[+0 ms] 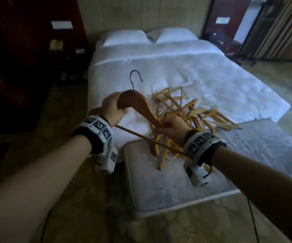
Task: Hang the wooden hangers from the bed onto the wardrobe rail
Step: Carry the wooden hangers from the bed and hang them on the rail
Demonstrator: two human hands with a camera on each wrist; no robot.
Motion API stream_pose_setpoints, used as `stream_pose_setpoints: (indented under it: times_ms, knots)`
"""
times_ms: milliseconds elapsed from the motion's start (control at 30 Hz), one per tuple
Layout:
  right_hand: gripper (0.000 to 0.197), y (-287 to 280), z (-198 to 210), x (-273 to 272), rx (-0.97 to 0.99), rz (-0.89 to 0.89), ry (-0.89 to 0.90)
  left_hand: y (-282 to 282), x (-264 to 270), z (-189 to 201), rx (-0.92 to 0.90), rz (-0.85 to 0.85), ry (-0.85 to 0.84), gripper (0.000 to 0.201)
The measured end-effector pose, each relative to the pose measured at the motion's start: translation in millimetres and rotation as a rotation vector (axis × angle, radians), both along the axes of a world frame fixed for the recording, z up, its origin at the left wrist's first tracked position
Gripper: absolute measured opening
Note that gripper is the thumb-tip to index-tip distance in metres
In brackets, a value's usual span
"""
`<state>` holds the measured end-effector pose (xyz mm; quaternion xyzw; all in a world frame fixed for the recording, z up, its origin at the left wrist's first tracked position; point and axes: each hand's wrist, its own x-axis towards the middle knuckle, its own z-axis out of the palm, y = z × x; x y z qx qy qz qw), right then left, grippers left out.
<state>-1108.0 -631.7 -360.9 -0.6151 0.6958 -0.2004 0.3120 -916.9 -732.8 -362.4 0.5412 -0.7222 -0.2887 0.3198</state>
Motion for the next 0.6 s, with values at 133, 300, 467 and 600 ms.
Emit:
stream_pose_setpoints:
  times_ms: [133,300,467,600]
  knots:
    - [0.024,-12.1,51.0,25.6,-0.136,0.122,0.158,15.2,49.2,57.7,0.003,0.055,0.018,0.043]
    - [0.030,-40.6,77.3,78.3,-0.453,0.067,0.056,59.4,127.5,96.2,-0.048,0.317,-0.003,0.039]
    - [0.033,-22.6,95.5,196.3,-0.499,0.354,-0.113,130.2,214.4,104.2,-0.066,0.655,0.128,0.029]
    - [0.051,30.0,97.7,322.9,-0.134,0.727,-0.238,209.7,283.9,105.7,-0.131,0.872,0.157,0.020]
